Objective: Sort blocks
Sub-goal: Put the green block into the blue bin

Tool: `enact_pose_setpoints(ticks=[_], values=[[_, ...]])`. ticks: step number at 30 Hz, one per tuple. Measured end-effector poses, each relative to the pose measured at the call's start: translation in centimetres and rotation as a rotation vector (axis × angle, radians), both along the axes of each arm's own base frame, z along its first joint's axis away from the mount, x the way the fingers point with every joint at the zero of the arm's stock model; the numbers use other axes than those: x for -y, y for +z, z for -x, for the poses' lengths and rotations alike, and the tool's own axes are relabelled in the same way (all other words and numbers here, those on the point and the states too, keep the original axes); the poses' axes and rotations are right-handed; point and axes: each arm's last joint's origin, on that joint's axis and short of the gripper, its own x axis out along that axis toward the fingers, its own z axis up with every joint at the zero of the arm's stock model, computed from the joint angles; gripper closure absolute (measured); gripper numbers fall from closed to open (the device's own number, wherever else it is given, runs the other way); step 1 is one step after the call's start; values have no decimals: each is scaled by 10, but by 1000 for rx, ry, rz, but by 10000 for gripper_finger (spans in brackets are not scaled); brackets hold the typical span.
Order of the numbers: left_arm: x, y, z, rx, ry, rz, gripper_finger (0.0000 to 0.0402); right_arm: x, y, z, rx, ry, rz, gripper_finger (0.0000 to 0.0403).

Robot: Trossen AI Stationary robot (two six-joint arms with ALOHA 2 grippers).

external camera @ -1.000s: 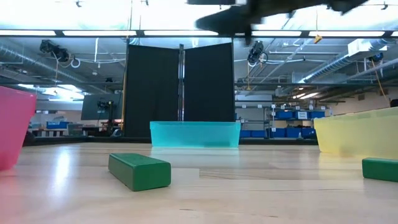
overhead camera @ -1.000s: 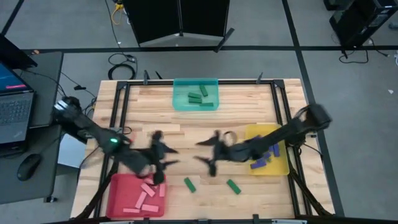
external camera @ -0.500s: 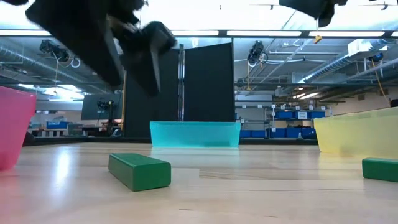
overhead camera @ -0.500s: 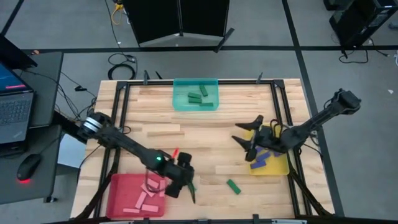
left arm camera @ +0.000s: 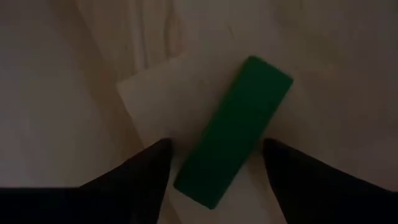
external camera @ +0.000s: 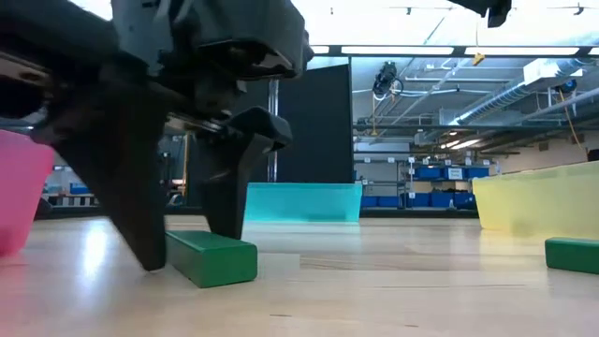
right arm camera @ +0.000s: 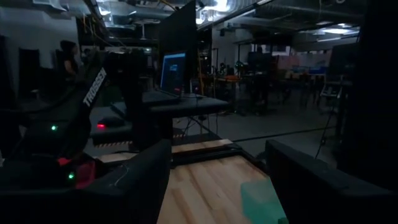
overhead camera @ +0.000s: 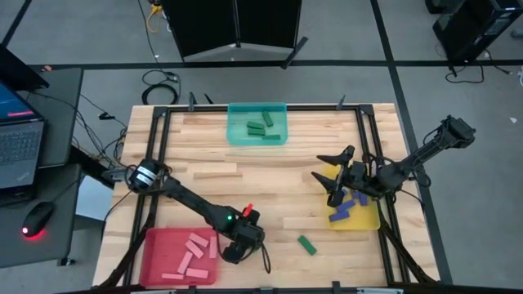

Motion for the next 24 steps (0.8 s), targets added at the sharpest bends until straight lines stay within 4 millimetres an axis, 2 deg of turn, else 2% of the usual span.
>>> enact_pose_setpoints(ticks=[5, 10, 13, 16, 18, 22, 24], values=[[-4, -9, -5, -12, 24, -18, 189, 1, 1, 1, -2, -26, 9, 133], [-15, -9, -8, -14, 30, -32, 296, 2, 2, 2, 2, -28, 13, 133], [-22, -9, -11, -13, 27, -31, 300, 2, 2, 2, -2, -44, 14, 133], [-28, 0, -14, 33, 32, -31, 300, 2, 2, 2, -3, -46, 17, 134], [-39, 9, -19, 110, 68, -99, 300, 2, 2, 2, -6, -47, 23, 135], [-78, 59, -24, 294, 199, -165, 300, 2, 2, 2, -6, -47, 26, 139], [-103, 76, -25, 339, 270, -173, 300, 2, 2, 2, -6, -47, 26, 142]])
